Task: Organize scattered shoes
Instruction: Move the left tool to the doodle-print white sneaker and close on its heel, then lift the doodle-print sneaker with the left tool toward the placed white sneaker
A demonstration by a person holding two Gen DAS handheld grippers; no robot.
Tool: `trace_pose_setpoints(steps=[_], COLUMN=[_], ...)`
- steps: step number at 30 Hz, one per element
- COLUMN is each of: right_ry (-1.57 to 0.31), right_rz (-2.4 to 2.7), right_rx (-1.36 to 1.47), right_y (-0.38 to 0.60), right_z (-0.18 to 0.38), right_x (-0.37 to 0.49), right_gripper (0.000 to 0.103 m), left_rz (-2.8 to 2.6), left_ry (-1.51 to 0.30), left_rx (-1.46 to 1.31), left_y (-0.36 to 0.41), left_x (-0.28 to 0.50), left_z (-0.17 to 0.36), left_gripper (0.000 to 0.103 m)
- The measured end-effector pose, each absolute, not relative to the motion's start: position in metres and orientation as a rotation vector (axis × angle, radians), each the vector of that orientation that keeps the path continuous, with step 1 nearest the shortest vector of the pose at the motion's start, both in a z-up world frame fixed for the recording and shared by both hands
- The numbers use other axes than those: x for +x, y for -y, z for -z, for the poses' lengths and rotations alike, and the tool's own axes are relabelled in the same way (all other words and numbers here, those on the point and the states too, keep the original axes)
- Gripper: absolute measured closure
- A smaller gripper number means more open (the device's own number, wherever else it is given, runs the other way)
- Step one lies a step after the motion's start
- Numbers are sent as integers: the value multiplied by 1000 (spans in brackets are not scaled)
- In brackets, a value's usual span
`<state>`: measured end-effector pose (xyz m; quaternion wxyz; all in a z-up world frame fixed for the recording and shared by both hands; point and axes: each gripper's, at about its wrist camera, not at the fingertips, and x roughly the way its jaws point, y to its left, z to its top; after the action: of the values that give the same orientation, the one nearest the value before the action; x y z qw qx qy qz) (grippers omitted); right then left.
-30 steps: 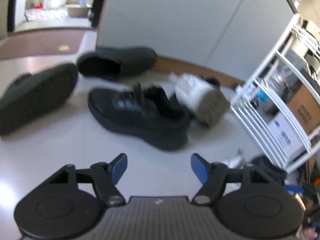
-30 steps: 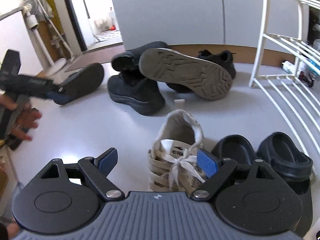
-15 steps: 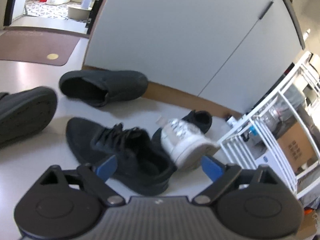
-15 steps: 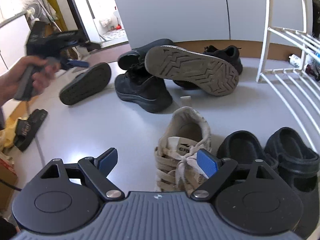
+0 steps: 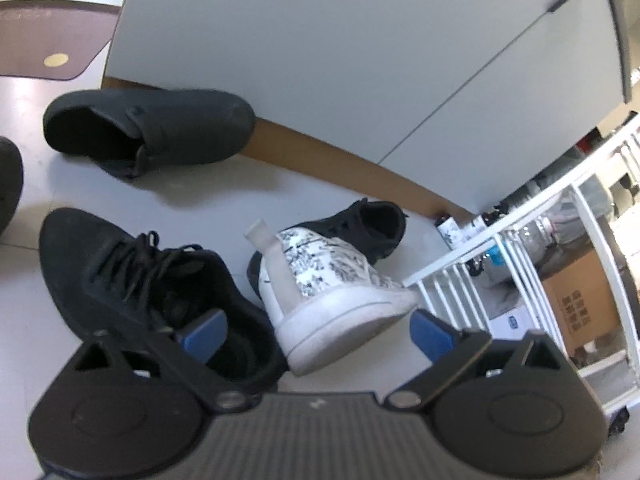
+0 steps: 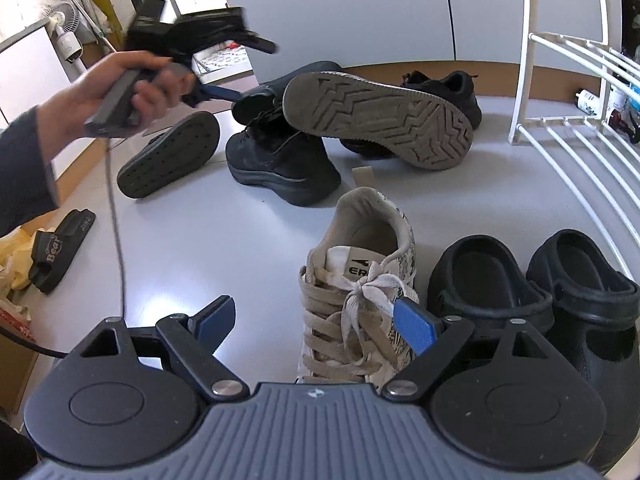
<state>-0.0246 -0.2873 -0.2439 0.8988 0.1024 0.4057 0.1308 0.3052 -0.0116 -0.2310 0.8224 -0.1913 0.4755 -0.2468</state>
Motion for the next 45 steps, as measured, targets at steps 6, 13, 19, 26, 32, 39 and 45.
trace_pose_setpoints(steps=[6,13,19,26,32,39,45], right_ry=[-852,-857,-870,-884,-888,-895,-904], right_rz=[-264,-235,-209,-203,-199,-198,-199], right_rx=[215,214,242,234,230,222,221], right_y=[291,294,296,295,295,293,293], right_z=[247,251,255,259,259,261,264], right_x=[-27,-28,-26,-28,-28,-27,-28], right_gripper=[13,13,13,13,13,13,13], left_rz=[493,511,533,560,600,665,693], left_ry=[-1031,-1135,-1128,-1112,-1110,-1103,-1069], left_rx=[-500,-612,-667,-627,-571,-466,-366], left_y=[19,24,24,27,28,36,36], left_x=[320,330,328,319,302,279,256], left_z=[247,282,288,281,269,258,253], left_gripper=[3,1,14,17,23,28,29])
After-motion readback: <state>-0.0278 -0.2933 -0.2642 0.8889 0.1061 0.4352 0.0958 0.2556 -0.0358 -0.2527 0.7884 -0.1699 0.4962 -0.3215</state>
